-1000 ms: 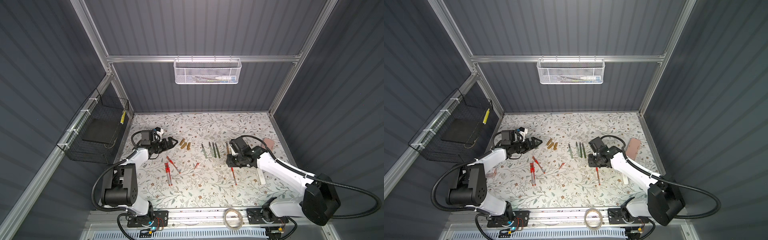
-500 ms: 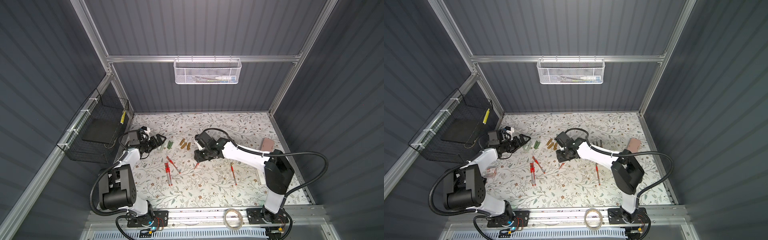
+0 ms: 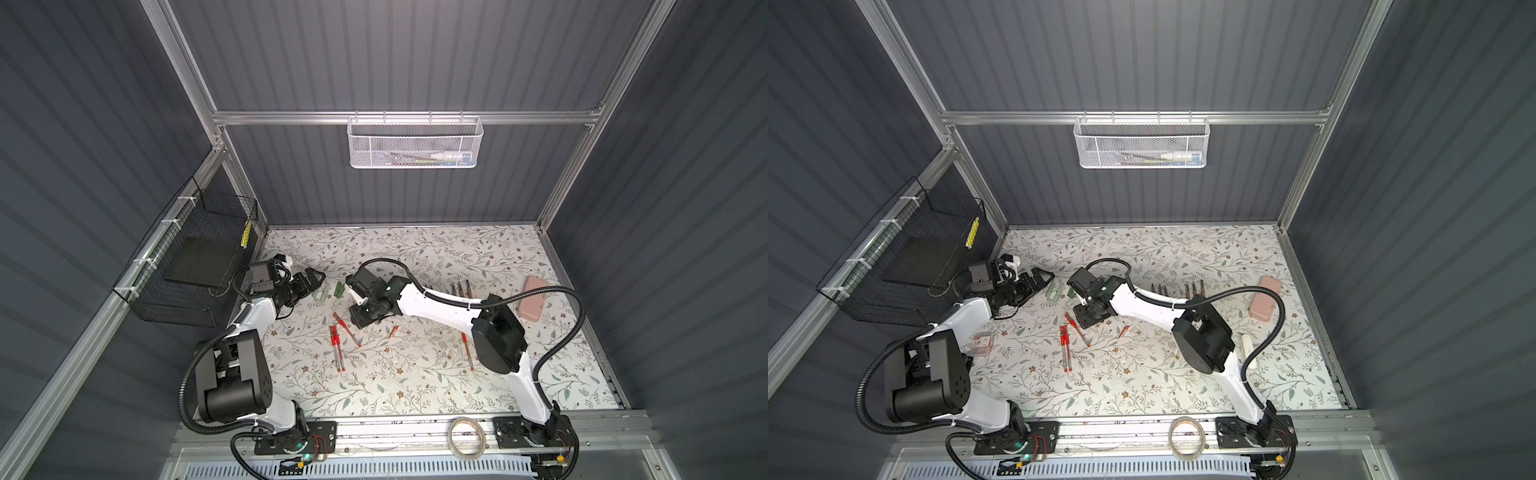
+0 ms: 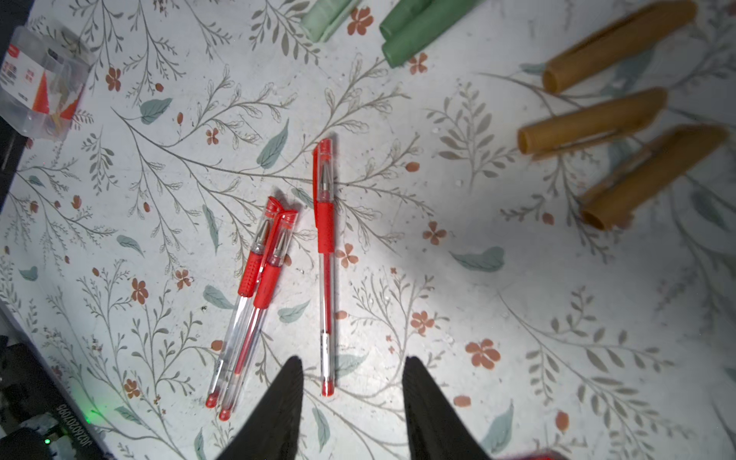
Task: Remove pen caps from pens
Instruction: Pick up the pen from the middle-left of the table.
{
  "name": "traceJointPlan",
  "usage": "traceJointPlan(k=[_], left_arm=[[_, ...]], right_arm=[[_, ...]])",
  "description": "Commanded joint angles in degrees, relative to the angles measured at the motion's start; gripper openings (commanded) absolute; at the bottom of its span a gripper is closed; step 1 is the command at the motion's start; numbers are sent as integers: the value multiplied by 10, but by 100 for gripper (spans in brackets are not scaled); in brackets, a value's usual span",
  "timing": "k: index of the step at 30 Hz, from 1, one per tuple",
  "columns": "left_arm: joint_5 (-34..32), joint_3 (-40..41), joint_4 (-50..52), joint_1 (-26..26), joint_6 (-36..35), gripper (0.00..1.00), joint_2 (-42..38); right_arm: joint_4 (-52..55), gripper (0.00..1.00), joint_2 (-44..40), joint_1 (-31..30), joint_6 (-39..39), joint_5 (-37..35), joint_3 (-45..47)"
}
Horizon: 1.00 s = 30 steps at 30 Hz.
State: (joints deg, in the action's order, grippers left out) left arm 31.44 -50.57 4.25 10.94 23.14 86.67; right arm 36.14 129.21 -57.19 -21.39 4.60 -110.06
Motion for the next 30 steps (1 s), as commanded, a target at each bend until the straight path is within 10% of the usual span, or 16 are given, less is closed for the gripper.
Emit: traceJointPlan(k=[1,20,30], left_arm=[[-2,-7,10,3,3,100,-15],[2,-2,1,4,16,100,-24],[12,-4,4,5,17,100,-26]], right_arm=[[52,40,39,-5,26,-15,-52],[172,39,188,-34,43,-37,-238],[208,17,175,-39,39,-89,-185]])
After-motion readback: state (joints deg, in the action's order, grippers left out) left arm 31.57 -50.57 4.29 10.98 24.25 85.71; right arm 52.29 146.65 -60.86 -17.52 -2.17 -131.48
